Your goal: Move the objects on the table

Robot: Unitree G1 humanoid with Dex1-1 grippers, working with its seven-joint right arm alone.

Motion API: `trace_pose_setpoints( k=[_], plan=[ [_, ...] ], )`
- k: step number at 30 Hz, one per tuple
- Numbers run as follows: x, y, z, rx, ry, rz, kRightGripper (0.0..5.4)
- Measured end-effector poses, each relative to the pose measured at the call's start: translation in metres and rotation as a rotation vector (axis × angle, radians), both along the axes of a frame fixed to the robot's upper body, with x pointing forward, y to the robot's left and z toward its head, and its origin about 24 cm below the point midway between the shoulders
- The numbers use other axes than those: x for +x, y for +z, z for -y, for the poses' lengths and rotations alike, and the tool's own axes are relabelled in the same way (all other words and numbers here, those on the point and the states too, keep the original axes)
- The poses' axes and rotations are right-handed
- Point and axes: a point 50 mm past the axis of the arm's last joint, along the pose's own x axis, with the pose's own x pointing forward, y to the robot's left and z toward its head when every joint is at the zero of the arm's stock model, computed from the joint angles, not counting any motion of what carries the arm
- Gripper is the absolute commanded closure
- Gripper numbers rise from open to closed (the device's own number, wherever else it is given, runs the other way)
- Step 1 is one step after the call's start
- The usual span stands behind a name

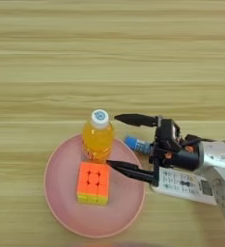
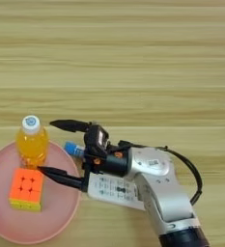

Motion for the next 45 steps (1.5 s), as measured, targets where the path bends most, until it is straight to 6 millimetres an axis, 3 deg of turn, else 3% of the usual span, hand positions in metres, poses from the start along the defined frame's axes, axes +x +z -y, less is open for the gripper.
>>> trace_pose_setpoints(
  k=[13, 21, 28, 41, 45],
  plan=[
    [0.001, -0.005, -0.037, -0.003, 0.002, 0.045, 0.04],
    [0.008, -0.014, -0.05, -0.049, -0.08, 0.109, 1.35],
    [0.016, -0.019, -0.053, -0.095, -0.143, 0.145, 1.97],
    [0.025, -0.018, -0.048, -0.046, -0.221, 0.086, 1.99],
    [0.035, -0.007, -0.041, 0.036, -0.28, 0.056, 1.99]
  ],
)
